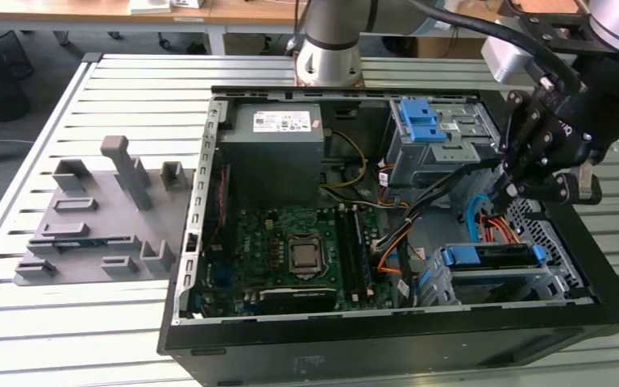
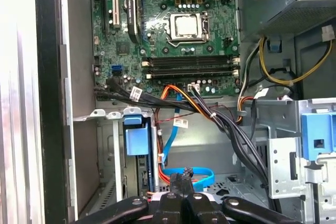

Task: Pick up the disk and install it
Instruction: 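Insert the second disk wire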

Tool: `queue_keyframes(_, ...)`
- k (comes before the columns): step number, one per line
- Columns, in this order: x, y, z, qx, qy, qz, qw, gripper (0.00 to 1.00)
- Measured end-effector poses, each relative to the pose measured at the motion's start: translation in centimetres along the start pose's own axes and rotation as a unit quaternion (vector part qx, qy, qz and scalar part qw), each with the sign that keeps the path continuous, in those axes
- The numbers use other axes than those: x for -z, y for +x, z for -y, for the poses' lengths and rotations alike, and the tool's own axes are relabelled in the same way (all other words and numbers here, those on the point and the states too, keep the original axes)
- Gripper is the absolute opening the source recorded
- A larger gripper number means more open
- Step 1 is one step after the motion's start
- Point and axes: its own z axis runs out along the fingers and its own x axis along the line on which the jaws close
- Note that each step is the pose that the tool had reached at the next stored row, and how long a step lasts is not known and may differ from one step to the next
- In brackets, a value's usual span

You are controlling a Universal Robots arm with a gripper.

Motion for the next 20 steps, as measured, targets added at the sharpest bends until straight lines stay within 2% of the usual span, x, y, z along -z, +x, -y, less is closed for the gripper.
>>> queue_keyframes(5,-0.15,-0.27,-0.01,0.000,0.0000,0.0000,1.0000,0.11)
queue_keyframes(6,-0.20,-0.31,-0.01,0.000,0.0000,0.0000,1.0000,0.17)
queue_keyframes(13,-0.51,-0.60,0.13,0.000,0.0000,-0.0002,1.0000,0.18)
queue_keyframes(14,-0.56,-0.63,0.13,0.000,0.0000,-0.0003,1.0000,0.25)
queue_keyframes(16,-0.70,-0.69,0.15,0.000,0.0000,-0.0004,1.0000,0.25)
queue_keyframes(18,-0.85,-0.71,0.15,0.000,0.0001,-0.0016,1.0000,0.25)
queue_keyframes(20,-1.01,-0.70,0.16,0.001,0.0003,-0.0050,1.0000,0.25)
